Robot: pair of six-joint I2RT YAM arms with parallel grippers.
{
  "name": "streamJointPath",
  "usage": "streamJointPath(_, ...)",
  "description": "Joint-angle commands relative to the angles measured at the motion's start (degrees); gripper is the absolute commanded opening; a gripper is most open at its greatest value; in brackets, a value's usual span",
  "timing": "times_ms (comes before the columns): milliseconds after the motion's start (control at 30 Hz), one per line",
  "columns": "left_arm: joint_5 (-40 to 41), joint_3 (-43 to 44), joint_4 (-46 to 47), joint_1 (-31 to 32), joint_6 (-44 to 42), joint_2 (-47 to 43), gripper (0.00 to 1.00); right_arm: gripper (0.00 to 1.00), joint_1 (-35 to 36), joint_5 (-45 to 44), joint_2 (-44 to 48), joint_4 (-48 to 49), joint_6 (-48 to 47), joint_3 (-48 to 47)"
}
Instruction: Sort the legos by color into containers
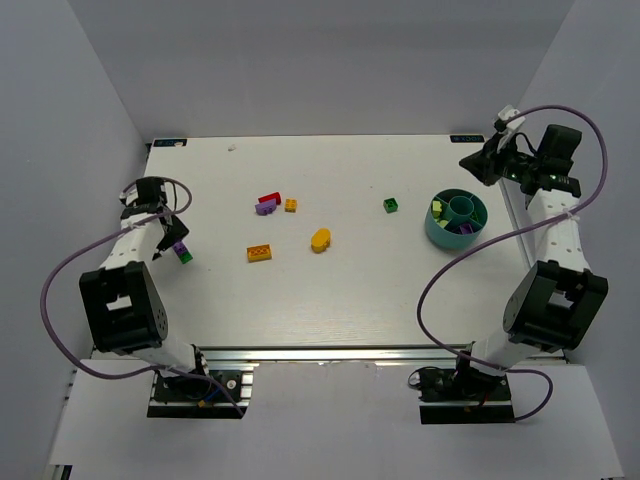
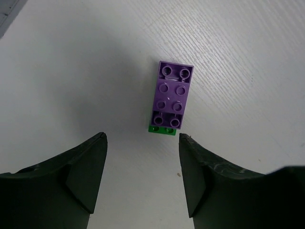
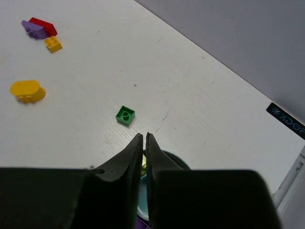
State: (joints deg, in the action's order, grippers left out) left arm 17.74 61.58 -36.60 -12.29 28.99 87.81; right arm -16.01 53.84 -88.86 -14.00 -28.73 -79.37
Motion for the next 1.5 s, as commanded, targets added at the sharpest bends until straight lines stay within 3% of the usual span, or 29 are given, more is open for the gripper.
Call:
streamJointPath(0, 3.1, 2.7, 2.2, 0.0, -2.8, 1.7, 0.72, 0.17, -0.1, 4.7, -0.1, 0.7, 0.6, 1.0)
streamJointPath(67, 4.3, 2.8, 3.0, 0.0, -4.1, 2.9, 0.74, 0.29, 0.9, 5.7, -0.8, -1.1, -0.4, 0.5)
streamJointPath(167, 5.1, 3.4, 4.2, 0.0, -6.0, 4.9, 0.74, 0.39, 3.3, 5.4, -1.1, -4.5, -2.0, 0.7)
streamJointPath(467, 7.1, 6.8, 5.7, 0.0, -10.2, 11.8, 0.72, 0.42, 9.3, 3.7, -1.5, -1.7, 1.9, 3.2)
streamJointPath(600, 4.3, 7.3, 7.0, 0.0, -11.0, 13.1, 0.71, 0.43, 9.9, 3.5, -1.8, -1.8, 2.6, 2.8)
streamJointPath(800, -1.8, 6.7, 9.8, 0.0, -9.0, 12.0, 0.71, 0.43, 10.3, 3.0, -2.0, -2.7, 2.9, 3.1)
streamJointPath(1067, -5.7, 3.2, 13.0, 0.0, -6.4, 7.7, 0.61, 0.44, 10.6, 2.0, -1.5, -3.1, 3.4, 4.8)
streamJointPath(1267, -9.3, 2.8, 14.6, 0.0, -9.7, 8.8, 0.74, 0.44, 10.9, 1.7, -2.2, -3.3, 3.4, 4.7)
streamJointPath(1467, -10.9, 3.2, 13.7, 0.0, -13.4, 11.4, 0.75, 0.46, 11.0, 1.4, -3.2, -3.5, 3.9, 3.6)
